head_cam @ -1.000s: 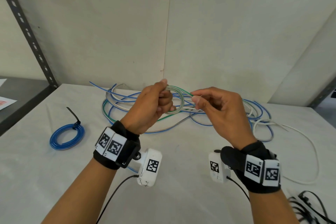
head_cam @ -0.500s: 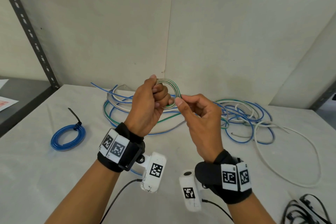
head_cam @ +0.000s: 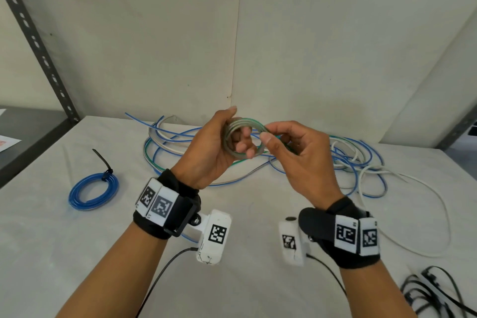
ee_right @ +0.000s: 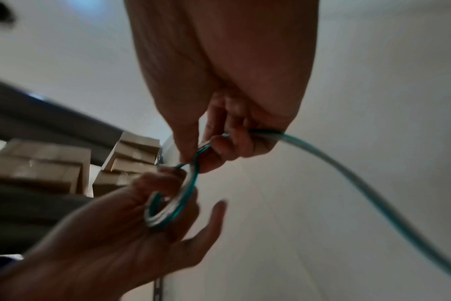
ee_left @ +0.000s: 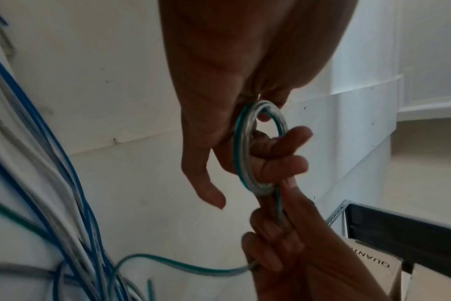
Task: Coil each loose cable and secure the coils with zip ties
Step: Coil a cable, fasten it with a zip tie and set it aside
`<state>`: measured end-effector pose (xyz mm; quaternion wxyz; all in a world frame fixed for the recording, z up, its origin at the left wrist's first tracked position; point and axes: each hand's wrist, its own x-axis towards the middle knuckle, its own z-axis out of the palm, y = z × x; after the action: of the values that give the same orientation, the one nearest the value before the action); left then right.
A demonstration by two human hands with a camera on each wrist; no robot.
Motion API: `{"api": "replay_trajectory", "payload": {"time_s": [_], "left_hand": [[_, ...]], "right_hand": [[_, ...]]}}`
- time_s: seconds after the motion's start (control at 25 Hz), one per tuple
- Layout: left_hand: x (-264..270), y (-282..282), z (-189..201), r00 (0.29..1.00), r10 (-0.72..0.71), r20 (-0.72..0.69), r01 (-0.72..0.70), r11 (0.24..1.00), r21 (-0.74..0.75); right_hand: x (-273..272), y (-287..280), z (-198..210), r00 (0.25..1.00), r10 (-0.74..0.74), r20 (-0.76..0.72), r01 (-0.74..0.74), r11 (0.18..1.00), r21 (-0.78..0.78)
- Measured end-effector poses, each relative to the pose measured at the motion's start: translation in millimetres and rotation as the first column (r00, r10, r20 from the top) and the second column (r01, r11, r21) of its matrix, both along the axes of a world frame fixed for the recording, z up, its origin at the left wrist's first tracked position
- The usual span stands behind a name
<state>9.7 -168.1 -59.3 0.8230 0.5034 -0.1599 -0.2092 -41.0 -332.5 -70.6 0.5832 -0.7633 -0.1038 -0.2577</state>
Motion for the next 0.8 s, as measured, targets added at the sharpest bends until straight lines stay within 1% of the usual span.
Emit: {"api": "replay_trajectory", "payload": {"time_s": [0.04,0.08,0.12,0.16,0.2,0.28,0.36,0.44,0.56,0.64,0.72,0.8], "left_hand": [[-1,1,0,0.997,-0.015,0.074,0.006,0.993,0.120],[-3,2,-1,0.984,-0.029,0.177,-0.019,0.964,0.264],[-5,2,-1,0.959,-0.055,0.277,-0.059,0.921,0.386],[-7,2,-1,0.934,-0.085,0.346,-0.092,0.881,0.465],[-9,1,-3,0.922,-0.102,0.373,-0.109,0.857,0.504],[-10,-2,-7,0.920,-0.101,0.378,-0.121,0.845,0.521],[-11,-6,-9,0.920,-0.078,0.384,-0.128,0.866,0.483],[-10,-8,-8,0.922,-0.009,0.388,-0.151,0.912,0.380],[1,1,-3,0.946,0.153,0.285,-0.212,0.958,0.191],[7,6,1,0.958,0.207,0.197,-0.221,0.974,0.052],[9,9,5,0.967,0.236,0.093,-0.227,0.969,-0.095],[8,9,8,0.971,0.238,0.020,-0.230,0.954,-0.192]], "right_hand": [[-2,-7,3,1.000,0.011,-0.010,-0.012,0.995,-0.101],[-4,-13,5,0.999,0.023,-0.034,-0.029,0.981,-0.194],[-6,-19,8,0.998,0.028,-0.057,-0.043,0.959,-0.279],[-8,-23,10,0.997,0.027,-0.074,-0.052,0.934,-0.354],[-9,-27,11,0.997,0.022,-0.076,-0.051,0.907,-0.418],[-11,-29,12,0.998,0.016,-0.063,-0.045,0.866,-0.497],[-10,-29,12,0.998,0.016,-0.057,-0.042,0.870,-0.491],[-9,-34,13,0.999,0.003,-0.035,-0.017,0.909,-0.417],[-5,-46,16,0.999,-0.042,0.028,0.048,0.957,-0.285],[-4,-46,14,0.996,-0.061,0.063,0.073,0.975,-0.209],[0,-31,9,0.999,-0.008,0.041,0.014,0.991,-0.137],[1,-10,2,0.996,0.081,-0.039,-0.084,0.993,-0.079]]}}
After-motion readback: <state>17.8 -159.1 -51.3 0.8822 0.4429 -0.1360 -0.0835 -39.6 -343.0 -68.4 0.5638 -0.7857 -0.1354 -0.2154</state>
